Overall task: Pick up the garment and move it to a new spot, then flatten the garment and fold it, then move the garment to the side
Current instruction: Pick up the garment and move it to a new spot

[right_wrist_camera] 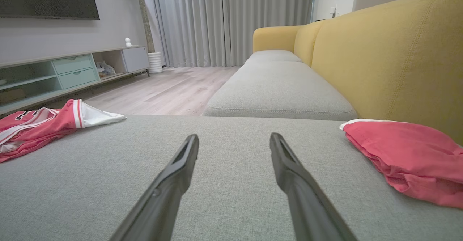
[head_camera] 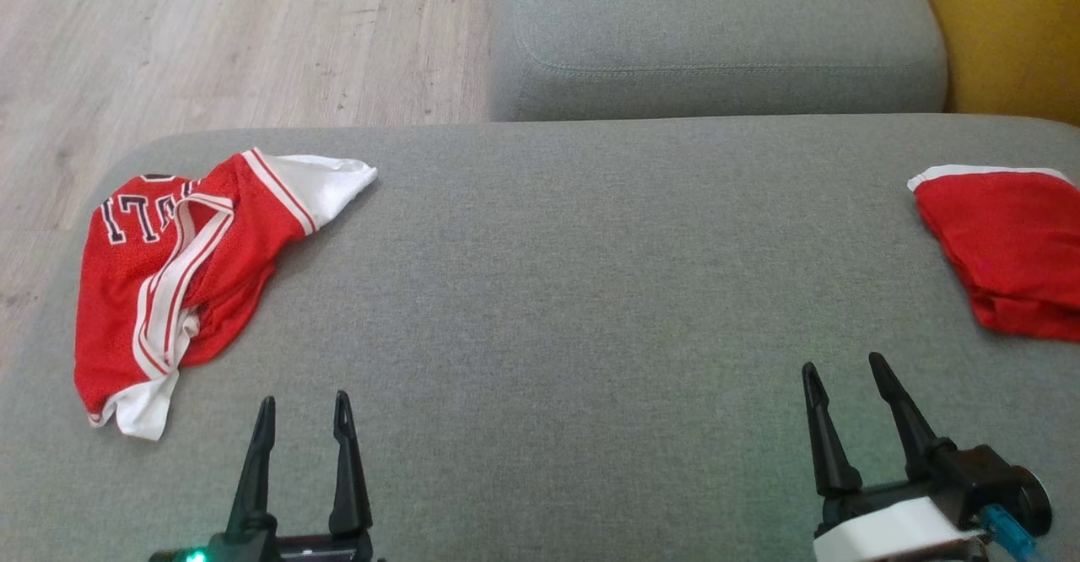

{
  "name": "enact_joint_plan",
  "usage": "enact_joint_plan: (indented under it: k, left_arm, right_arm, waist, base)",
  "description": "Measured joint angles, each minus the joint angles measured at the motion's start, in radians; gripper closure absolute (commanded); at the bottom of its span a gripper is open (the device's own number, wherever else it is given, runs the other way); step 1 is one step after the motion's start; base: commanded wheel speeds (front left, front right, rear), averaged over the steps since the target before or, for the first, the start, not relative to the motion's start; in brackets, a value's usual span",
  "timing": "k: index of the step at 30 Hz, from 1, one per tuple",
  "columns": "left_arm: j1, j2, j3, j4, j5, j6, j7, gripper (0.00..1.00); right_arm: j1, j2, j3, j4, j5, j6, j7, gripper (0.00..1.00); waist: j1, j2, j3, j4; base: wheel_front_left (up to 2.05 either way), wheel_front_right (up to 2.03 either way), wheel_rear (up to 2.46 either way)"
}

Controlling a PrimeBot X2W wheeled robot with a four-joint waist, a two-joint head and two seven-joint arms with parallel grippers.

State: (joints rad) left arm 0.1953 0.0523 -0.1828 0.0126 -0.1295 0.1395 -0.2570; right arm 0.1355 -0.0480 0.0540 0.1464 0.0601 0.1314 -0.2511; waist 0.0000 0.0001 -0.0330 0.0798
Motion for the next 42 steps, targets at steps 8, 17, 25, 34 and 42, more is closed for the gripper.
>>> enact_joint_plan:
  k: [8,17,25,34,42]
  left_arm:
    - [0.0,0.0,0.0,0.0,0.0,0.0,0.0,0.0]
    - [-0.001,0.0,0.0,0.001,0.006,-0.007,0.0,0.0]
    - [0.001,0.001,0.023,0.0,0.006,0.003,0.0,0.0]
    - [-0.03,0.0,0.092,-0.026,0.007,0.005,0.0,0.0]
    - [-0.413,0.057,0.155,0.012,0.046,-0.086,-0.001,0.0]
  right_arm:
    - [0.0,0.001,-0.004,0.0,0.0,0.0,0.0,0.0]
    - [0.025,0.002,-0.01,-0.001,-0.008,0.0,0.0,0.0]
    - [0.021,0.004,0.014,-0.001,0.003,0.0,0.0,0.0]
    - [0.012,0.002,0.001,-0.008,-0.029,0.0,0.0,0.0]
    - [-0.087,-0.134,0.015,-0.044,-0.073,0.0,0.0,0.0]
  waist:
    - [0.0001,0.0,0.002,0.004]
    - [0.0001,0.0,0.007,0.106]
    - [0.0001,0.0,0.01,0.264]
    - [0.0,0.0,0.069,0.378]
    - [0.0003,0.0,0.234,0.366]
  base:
    - [0.0,0.0,0.0]
    - [0.0,0.0,0.0]
    - [0.0,0.0,0.0]
    - [0.0,0.0,0.0]
    - [0.0,0.0,0.0]
